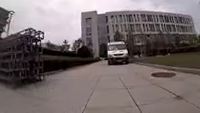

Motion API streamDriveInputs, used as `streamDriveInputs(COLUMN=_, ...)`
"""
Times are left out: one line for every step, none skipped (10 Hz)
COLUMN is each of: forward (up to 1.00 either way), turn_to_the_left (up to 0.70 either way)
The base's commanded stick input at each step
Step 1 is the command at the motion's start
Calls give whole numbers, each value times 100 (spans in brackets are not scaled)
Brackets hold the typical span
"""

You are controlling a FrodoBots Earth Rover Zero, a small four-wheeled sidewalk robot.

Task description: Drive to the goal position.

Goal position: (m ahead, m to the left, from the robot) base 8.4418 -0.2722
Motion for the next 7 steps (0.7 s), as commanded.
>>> streamDriveInputs(forward=85, turn_to_the_left=0)
streamDriveInputs(forward=85, turn_to_the_left=0)
streamDriveInputs(forward=85, turn_to_the_left=0)
streamDriveInputs(forward=85, turn_to_the_left=0)
streamDriveInputs(forward=85, turn_to_the_left=0)
streamDriveInputs(forward=85, turn_to_the_left=0)
streamDriveInputs(forward=85, turn_to_the_left=0)
